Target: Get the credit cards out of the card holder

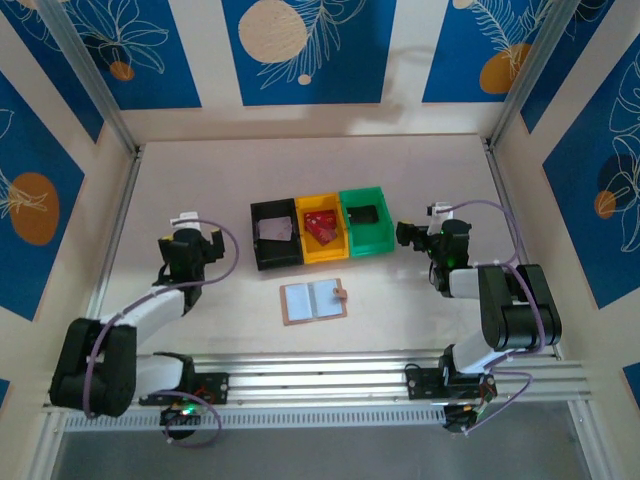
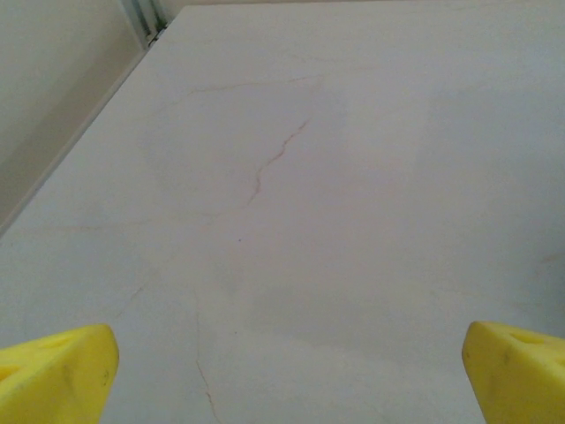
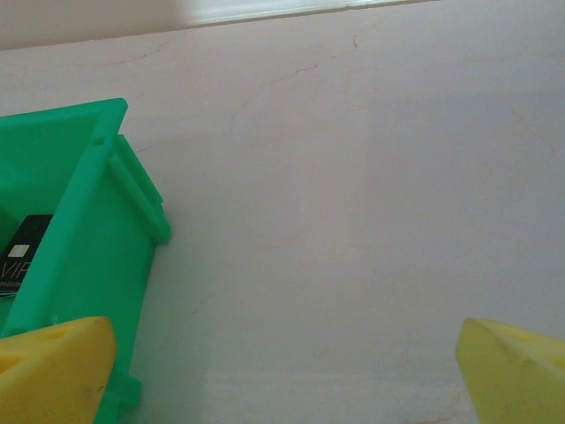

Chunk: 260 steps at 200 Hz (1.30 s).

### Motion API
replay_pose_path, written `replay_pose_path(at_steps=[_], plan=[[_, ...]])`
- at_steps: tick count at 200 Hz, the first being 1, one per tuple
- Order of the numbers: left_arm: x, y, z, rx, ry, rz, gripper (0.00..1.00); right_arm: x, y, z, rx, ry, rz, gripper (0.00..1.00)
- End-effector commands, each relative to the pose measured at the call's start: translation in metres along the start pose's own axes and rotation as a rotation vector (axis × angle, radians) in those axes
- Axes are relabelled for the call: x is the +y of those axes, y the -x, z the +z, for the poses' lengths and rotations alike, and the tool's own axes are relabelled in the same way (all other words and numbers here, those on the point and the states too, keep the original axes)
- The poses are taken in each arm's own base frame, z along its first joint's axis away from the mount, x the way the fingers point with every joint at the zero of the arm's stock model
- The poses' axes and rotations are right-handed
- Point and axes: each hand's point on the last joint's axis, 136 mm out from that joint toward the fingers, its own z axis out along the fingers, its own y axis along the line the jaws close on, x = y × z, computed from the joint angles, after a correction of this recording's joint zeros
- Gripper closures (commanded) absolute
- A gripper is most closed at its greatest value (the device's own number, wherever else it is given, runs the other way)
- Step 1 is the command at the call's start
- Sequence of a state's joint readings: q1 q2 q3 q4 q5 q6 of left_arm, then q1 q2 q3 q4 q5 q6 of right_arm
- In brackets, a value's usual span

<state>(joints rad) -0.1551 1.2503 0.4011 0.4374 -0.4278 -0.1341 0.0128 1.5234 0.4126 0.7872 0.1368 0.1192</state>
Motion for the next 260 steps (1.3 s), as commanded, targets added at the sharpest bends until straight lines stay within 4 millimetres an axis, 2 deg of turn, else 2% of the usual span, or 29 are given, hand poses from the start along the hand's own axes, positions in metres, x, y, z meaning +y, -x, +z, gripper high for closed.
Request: replay_pose_path(at_steps=[1, 33, 57, 64, 72, 82, 109, 167, 260], plan=[[0.008, 0.014, 0.010, -0.075, 0.022, -0.054, 0.00, 0.002, 0.007, 0.000, -0.026, 0.019, -0.021, 0.01], [-0.009, 0.019, 0.025, -0.095, -0.058, 0.049, 0.00, 0.002, 0.007, 0.000, -0.025, 0.022, -0.019, 0.01], [-0.005, 0.014, 0.037, -0.101, -0.030, 0.038, 0.00, 0.002, 0.006, 0.000, -0.024, 0.022, -0.019, 0.01], [-0.013, 0.013, 0.040, -0.092, -0.064, 0.059, 0.00, 0.003, 0.007, 0.000, -0.025, 0.022, -0.019, 0.01], [-0.024, 0.011, 0.040, -0.092, -0.126, 0.083, 0.00, 0.002, 0.006, 0.000, -0.024, 0.022, -0.018, 0.01], [-0.028, 0.010, 0.039, -0.098, -0.154, 0.088, 0.00, 0.002, 0.006, 0.000, -0.024, 0.022, -0.018, 0.01], [-0.030, 0.000, 0.038, -0.115, -0.180, 0.087, 0.00, 0.002, 0.006, 0.000, -0.022, 0.024, -0.018, 0.01], [-0.024, 0.004, 0.035, -0.159, -0.143, 0.073, 0.00, 0.002, 0.007, 0.000, -0.025, 0.026, -0.016, 0.01], [-0.035, 0.003, 0.036, -0.152, -0.198, 0.101, 0.00, 0.002, 0.007, 0.000, -0.025, 0.026, -0.016, 0.01]])
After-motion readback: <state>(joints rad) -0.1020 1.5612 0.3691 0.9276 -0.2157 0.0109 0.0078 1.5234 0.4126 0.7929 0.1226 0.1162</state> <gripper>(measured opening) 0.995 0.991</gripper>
